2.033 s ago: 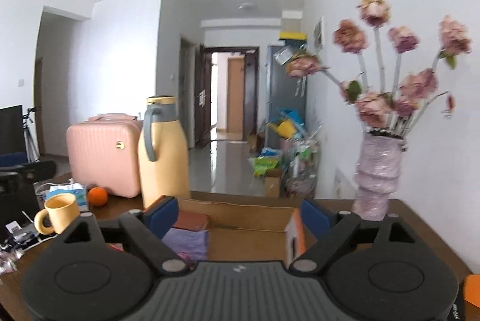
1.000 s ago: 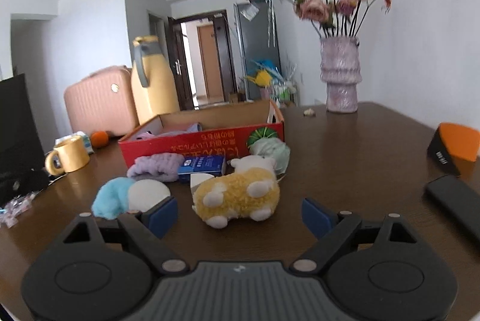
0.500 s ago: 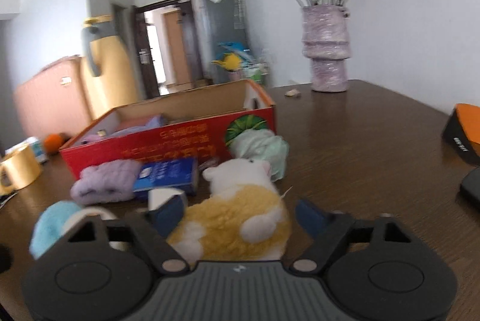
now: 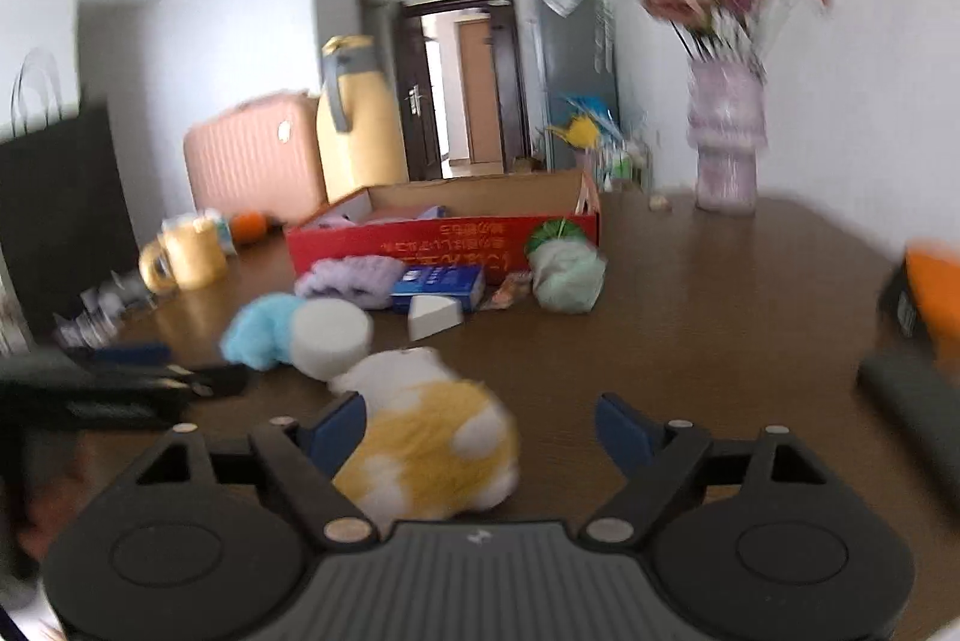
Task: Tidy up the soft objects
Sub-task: 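Move both grippers back over the yellow-and-white plush toy, then close both grippers on the yellow-and-white plush toy and lift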
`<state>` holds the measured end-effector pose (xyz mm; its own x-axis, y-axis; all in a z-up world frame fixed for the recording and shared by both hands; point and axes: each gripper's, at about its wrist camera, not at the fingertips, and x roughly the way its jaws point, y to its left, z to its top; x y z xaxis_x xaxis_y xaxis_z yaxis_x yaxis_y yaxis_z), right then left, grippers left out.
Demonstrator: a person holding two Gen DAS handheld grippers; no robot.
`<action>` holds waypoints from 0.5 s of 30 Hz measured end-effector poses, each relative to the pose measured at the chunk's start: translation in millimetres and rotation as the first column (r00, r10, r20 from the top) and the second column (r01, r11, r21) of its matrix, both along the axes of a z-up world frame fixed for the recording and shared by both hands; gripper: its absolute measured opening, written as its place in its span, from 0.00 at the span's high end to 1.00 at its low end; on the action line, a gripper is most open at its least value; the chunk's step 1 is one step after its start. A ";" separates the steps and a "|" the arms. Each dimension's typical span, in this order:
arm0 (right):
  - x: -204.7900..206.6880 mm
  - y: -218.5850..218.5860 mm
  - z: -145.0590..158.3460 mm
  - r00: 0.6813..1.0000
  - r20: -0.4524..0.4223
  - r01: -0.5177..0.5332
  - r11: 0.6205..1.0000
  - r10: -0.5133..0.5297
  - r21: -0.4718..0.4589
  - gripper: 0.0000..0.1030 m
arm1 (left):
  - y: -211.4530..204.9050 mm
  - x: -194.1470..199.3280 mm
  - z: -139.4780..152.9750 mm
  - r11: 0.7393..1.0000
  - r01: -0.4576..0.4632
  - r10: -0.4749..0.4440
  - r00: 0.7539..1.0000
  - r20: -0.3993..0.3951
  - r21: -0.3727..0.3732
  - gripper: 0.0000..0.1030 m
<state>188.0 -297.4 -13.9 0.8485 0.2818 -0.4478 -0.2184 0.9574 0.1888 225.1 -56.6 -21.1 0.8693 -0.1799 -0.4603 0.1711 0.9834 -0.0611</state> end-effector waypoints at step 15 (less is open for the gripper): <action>2.3 -11.5 -21.5 0.999 -0.029 0.030 1.000 -0.030 0.005 0.22 | -27.5 -7.0 2.4 0.993 0.110 -0.110 0.994 0.019 -0.051 0.04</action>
